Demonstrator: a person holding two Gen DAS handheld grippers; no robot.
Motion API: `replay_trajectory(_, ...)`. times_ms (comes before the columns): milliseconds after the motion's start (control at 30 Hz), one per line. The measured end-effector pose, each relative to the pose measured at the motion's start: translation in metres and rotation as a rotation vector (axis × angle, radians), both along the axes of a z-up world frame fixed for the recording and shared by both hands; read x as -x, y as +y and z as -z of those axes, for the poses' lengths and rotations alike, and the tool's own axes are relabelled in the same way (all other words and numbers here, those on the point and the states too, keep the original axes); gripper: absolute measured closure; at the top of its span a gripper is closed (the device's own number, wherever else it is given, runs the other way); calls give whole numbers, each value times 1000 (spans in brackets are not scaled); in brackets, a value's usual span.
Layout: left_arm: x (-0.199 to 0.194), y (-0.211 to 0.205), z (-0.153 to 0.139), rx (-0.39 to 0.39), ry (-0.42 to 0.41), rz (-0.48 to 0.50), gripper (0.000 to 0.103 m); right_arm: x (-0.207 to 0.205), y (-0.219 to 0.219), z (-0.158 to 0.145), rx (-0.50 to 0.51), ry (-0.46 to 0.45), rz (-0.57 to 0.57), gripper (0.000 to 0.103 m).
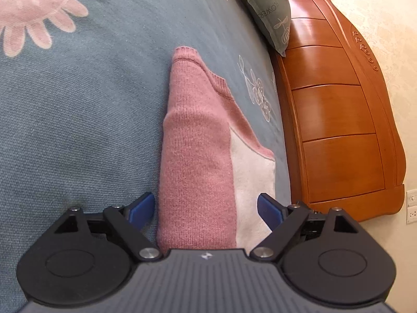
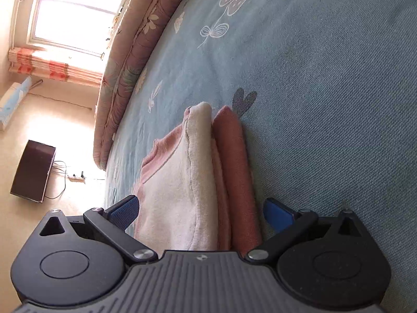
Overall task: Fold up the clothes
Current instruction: 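Close the right tool on the sweater's other edge while the left tool holds its edge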
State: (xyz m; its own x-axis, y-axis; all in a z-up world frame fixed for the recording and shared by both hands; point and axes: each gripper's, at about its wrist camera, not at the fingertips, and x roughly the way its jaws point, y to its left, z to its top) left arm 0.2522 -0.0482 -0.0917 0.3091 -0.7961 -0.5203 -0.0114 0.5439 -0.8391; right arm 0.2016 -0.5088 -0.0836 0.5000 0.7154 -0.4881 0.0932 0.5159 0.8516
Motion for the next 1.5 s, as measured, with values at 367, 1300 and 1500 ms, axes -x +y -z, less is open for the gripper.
replay_trajectory(367,-14,-18,-2,1,31,70,11,-28,26,-7,61,6,-93,0)
replay_trajectory(1300,-34,-43,-1,28,34,110,8,-25,40,-5,-2,-6,-158,0)
replay_trajectory(1500,-30,-36,0,39,45,116,10,-15,35,1,-79,-27,-158,0)
